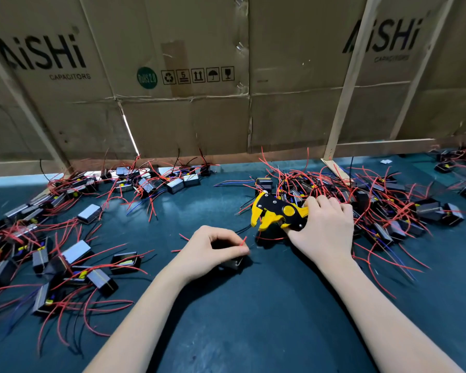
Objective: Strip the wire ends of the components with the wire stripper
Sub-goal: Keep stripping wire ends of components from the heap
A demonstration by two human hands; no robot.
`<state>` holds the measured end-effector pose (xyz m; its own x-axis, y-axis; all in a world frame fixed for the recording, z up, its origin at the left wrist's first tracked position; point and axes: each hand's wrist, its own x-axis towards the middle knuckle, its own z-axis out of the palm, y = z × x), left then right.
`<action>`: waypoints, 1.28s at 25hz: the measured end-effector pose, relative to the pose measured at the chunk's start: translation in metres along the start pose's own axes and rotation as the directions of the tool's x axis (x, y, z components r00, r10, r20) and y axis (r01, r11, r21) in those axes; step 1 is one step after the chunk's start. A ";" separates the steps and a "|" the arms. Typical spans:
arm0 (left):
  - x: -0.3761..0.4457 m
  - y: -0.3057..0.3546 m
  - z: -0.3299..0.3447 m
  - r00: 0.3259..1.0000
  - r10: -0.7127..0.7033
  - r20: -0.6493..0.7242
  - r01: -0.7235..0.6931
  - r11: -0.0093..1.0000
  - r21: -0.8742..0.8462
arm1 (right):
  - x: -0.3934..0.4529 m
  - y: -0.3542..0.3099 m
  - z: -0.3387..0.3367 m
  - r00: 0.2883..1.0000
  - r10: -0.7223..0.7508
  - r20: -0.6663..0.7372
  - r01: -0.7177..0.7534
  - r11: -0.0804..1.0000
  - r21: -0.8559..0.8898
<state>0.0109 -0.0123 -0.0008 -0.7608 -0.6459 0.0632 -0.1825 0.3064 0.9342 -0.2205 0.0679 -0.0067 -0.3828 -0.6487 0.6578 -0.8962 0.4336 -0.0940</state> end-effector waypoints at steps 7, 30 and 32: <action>0.007 -0.003 0.015 0.953 -0.035 -0.302 0.045 0.999 0.027 | -0.001 -0.005 0.001 0.999 -0.025 0.038 0.027 0.999 -0.037; 0.008 0.005 0.024 0.911 -0.115 -0.397 0.103 0.993 -0.052 | -0.003 -0.019 -0.006 0.988 0.005 0.153 0.007 0.997 -0.074; 0.008 0.005 0.024 0.910 -0.114 -0.400 0.103 0.994 -0.047 | -0.003 -0.018 -0.007 0.988 -0.002 0.155 0.014 0.997 -0.076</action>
<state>-0.0113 0.0008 -0.0044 -0.4225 -0.9017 0.0916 -0.2307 0.2046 0.9513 -0.2013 0.0661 -0.0022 -0.4109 -0.7385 0.5345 -0.8818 0.4708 -0.0275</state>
